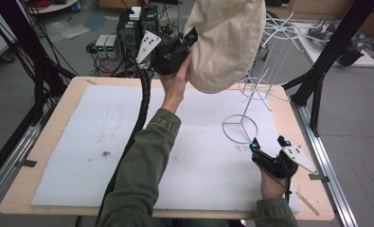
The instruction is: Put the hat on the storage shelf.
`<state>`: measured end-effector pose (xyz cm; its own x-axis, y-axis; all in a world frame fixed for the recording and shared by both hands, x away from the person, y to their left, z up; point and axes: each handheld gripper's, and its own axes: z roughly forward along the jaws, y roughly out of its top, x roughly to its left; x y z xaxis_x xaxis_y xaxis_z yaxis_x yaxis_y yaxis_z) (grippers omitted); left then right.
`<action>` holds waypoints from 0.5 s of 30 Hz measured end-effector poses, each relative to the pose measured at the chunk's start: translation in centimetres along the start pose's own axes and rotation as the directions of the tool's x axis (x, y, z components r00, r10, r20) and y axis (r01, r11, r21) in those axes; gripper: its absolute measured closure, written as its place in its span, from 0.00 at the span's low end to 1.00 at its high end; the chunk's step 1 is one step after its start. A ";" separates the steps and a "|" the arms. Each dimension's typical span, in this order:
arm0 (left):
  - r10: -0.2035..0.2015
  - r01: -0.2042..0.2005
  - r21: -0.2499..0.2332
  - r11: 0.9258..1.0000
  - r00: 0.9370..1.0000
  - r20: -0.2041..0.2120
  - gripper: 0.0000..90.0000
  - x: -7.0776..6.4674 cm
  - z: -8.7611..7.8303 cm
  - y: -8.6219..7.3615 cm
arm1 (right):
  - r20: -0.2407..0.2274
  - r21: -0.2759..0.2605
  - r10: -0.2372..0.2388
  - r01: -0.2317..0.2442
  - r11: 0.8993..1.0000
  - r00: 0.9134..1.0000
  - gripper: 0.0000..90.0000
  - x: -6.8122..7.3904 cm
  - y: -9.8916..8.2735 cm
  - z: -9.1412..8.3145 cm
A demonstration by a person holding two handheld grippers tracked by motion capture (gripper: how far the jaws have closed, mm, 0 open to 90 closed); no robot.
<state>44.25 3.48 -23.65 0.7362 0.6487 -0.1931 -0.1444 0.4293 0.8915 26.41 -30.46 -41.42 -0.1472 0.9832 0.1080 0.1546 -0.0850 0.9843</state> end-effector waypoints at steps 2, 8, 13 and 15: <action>-0.005 0.004 0.014 1.000 1.000 0.007 0.89 -0.1 -0.1 -0.7 | 0.000 -0.001 0.000 0.000 1.000 1.000 0.07 0.0 0.0 0.0; 0.053 -0.054 0.077 0.996 0.999 0.005 0.89 -0.6 -0.3 -2.5 | -0.001 -0.002 0.002 -0.002 1.000 1.000 0.07 0.0 0.0 0.0; 0.077 -0.076 0.105 0.992 0.997 0.000 0.89 -0.8 -0.9 -4.1 | -0.001 0.000 0.001 -0.001 1.000 1.000 0.07 0.0 0.0 0.0; 0.069 -0.068 0.108 0.992 0.998 0.000 0.89 -0.7 -1.2 -4.6 | -0.001 -0.003 0.002 -0.002 1.000 1.000 0.07 0.0 0.0 0.0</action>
<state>43.58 1.83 -28.15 0.7243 0.6768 -0.1317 -0.1222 0.3140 0.9415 26.44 -30.44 -41.44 -0.1480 0.9829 0.1098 0.1522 -0.0871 0.9845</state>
